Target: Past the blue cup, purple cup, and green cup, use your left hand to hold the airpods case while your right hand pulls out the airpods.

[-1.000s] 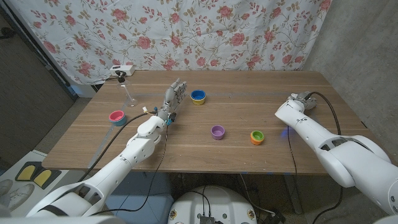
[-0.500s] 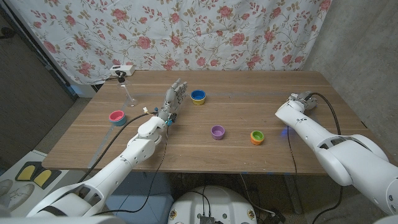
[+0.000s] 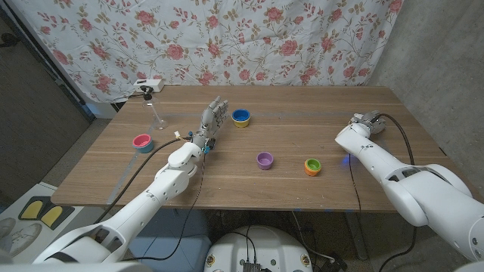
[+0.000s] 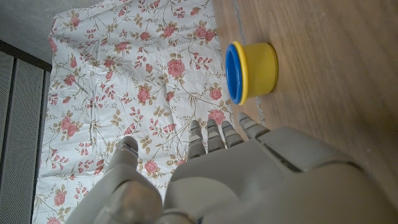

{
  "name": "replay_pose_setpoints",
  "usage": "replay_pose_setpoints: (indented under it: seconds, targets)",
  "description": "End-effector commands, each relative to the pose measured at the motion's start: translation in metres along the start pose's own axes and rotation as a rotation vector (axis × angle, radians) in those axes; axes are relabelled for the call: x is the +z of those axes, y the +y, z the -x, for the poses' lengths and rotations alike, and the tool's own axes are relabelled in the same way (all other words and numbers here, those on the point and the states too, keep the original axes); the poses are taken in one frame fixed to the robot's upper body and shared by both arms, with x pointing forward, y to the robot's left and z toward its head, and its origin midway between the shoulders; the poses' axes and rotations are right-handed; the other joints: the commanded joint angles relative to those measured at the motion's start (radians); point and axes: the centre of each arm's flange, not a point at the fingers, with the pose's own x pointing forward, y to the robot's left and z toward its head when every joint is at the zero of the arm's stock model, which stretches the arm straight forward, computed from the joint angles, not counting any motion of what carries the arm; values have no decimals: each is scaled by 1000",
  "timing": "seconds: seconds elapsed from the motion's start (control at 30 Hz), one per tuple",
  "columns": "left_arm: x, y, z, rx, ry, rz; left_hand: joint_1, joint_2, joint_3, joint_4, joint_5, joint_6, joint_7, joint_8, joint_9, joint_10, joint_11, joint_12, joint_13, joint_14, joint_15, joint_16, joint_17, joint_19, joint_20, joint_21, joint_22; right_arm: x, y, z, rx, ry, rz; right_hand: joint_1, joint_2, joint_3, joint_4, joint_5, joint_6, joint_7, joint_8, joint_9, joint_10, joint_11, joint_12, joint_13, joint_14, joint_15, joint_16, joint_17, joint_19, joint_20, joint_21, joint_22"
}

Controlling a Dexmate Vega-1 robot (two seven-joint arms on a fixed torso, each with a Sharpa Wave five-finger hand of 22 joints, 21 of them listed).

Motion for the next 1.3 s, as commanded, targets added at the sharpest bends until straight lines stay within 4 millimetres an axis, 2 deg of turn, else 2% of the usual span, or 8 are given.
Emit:
replay_pose_setpoints:
  seconds: [0.03,0.27,0.47,0.53,0.8,0.97,1.07,1.3]
  targets:
    - [0,-1,3,0,0,2,-4,4,10,1,4,11,0,4,3,8,2,3,1,9,3,6,3,6,0,-2,2,5,0,-2,3,-11,-14,14,-4,5,-5,12,-15,-2,6,2,-2,-6,6,4,-6,2,-2,1,5,3,5,0]
    - [0,-2,4,2,-1,4,-4,5,10,1,4,13,3,4,3,8,5,3,1,9,3,6,3,6,1,-2,2,6,-2,-2,1,-8,-8,16,-6,7,-3,19,-11,-3,8,2,2,-9,9,6,-5,5,-1,1,4,4,5,0]
    - [0,-2,5,-1,2,1,-4,5,10,1,5,10,1,3,3,8,4,3,1,9,3,6,3,6,1,-2,2,3,-2,-1,2,-5,-20,23,-6,15,-3,32,-5,-3,11,2,16,-27,17,10,-2,-7,1,2,3,3,5,1]
    - [0,-3,5,-3,2,5,-5,5,10,1,5,11,1,3,3,9,8,3,1,9,3,6,3,6,1,-2,2,2,-2,-1,2,-7,-24,34,-3,24,-4,43,0,-5,14,2,24,-40,23,16,1,-14,3,2,3,3,5,1]
    - [-1,-4,6,-5,5,7,-5,5,10,1,5,11,0,4,3,7,2,2,1,9,3,6,3,6,-1,-2,2,3,-2,0,16,-20,-28,70,8,50,-12,68,1,-19,14,1,29,-62,31,27,-1,-31,2,2,0,2,5,0]
    - [-2,-4,7,-8,9,6,-5,5,10,1,5,12,3,4,3,9,4,3,2,9,2,6,3,6,-1,-2,2,4,-2,1,6,-29,-30,125,11,83,-20,100,2,-41,16,1,30,-101,35,39,-4,-46,3,0,-5,-8,4,-1]
    - [-3,-4,7,-6,9,6,-5,5,10,1,5,12,1,4,3,9,3,3,2,9,2,6,3,6,-2,-2,2,3,-2,2,3,-35,-35,150,8,99,-21,118,7,-48,18,0,31,-128,37,46,-1,-49,4,-1,-1,-3,6,-1]
    - [-4,-4,7,-6,7,11,-5,5,11,1,5,10,1,3,3,9,6,3,2,8,3,5,3,5,0,-2,2,2,-3,4,-16,-49,-55,184,12,125,-18,153,18,-64,20,1,48,-154,52,59,8,-65,7,1,4,-3,7,-2]
